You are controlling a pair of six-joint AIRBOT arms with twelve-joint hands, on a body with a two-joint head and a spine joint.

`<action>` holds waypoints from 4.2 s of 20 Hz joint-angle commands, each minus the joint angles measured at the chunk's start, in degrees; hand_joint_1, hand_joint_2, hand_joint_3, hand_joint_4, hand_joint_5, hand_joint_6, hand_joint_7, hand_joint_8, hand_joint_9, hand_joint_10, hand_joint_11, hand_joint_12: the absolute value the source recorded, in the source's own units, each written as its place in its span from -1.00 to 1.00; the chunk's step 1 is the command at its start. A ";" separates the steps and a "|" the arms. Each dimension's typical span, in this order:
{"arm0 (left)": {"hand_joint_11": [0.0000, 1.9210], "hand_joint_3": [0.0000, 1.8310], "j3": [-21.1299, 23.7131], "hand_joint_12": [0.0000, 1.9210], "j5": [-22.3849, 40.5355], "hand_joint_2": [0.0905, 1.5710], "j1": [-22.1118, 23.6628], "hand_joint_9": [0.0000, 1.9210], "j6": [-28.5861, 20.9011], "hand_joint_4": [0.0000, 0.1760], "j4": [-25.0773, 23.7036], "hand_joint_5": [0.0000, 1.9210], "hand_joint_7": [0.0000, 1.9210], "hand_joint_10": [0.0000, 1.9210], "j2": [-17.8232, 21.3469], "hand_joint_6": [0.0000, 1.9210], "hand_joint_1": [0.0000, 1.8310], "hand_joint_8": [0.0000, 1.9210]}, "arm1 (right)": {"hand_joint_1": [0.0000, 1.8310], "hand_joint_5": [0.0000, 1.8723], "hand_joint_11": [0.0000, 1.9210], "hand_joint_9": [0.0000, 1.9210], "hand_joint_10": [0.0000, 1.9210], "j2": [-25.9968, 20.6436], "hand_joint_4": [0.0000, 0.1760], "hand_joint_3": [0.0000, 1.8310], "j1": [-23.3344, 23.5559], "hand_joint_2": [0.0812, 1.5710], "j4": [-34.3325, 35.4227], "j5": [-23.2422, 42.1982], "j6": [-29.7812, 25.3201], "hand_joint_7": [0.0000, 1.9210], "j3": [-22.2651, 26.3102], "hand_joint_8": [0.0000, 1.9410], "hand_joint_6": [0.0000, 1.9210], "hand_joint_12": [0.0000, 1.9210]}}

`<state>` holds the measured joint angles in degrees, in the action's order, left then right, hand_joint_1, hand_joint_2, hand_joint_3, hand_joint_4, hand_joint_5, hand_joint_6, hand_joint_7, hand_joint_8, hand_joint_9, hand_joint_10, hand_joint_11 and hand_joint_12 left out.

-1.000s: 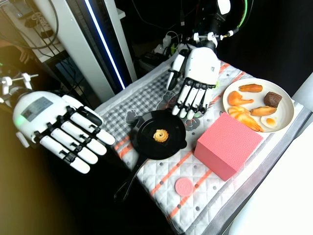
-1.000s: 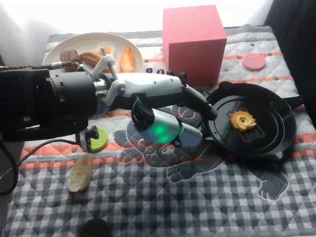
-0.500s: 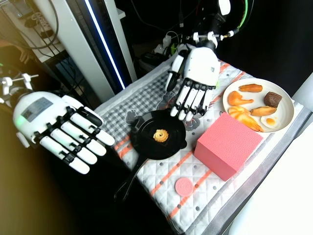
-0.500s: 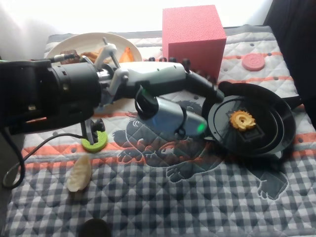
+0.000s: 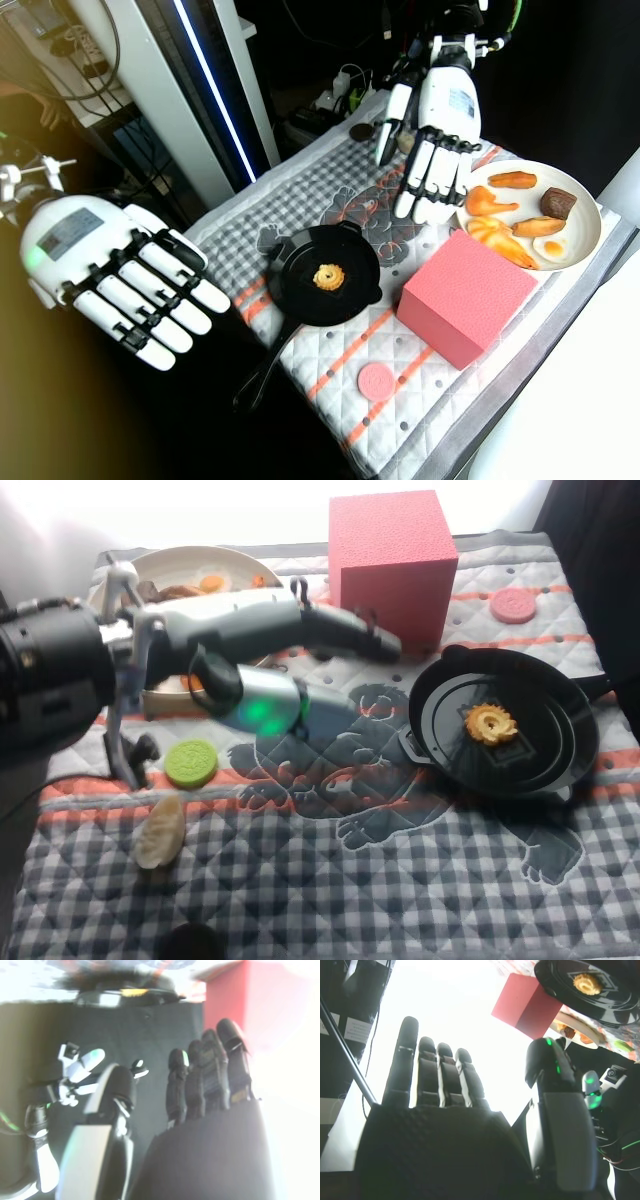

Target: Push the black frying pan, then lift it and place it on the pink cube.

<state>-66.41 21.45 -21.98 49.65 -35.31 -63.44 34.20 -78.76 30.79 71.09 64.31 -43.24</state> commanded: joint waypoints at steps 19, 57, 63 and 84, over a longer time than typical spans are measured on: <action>-1.00 -1.00 0.01 -0.04 2.86 0.64 0.66 -0.47 -16.18 -1.00 -20.35 -0.40 -0.42 -0.97 -2.97 -0.99 -0.31 -0.99 | -0.39 -1.00 -1.00 -0.96 -0.99 -0.02 -1.00 -1.00 -0.07 0.58 0.34 6.78 -0.45 -1.00 -0.41 -1.00 -1.00 -0.32; -1.00 -1.00 1.29 -0.24 4.41 0.64 1.07 -0.63 -16.20 -1.00 -21.56 -0.50 -0.51 -0.98 -2.12 -0.96 -0.31 -0.98 | -0.44 -1.00 -1.00 -0.94 -0.99 0.22 -1.00 -1.00 -0.48 0.59 0.38 7.01 -0.92 -1.00 -0.32 -1.00 -1.00 -0.35; -1.00 -1.00 1.90 -0.41 2.61 0.65 0.54 -0.48 -16.65 -1.00 -24.76 -0.34 -0.32 -0.96 -1.96 -0.96 -0.27 -0.96 | -0.44 -1.00 -1.00 -0.94 -0.99 0.22 -1.00 -1.00 -0.50 0.58 0.56 7.01 -0.94 -1.00 -0.36 -1.00 -1.00 -0.20; -1.00 -1.00 -4.00 -0.03 0.50 0.64 1.88 -0.47 -18.87 -1.00 -25.53 -0.42 -0.40 -0.90 -9.97 -0.97 -0.39 -0.95 | -0.48 -1.00 -1.00 -0.99 -1.00 0.31 -1.00 -1.00 -0.50 0.60 0.56 7.02 -0.94 -1.00 -0.42 -1.00 -1.00 -0.54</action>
<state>-70.41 18.24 -20.82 31.20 -62.39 -73.47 34.65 -79.57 30.87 71.00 63.55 -43.42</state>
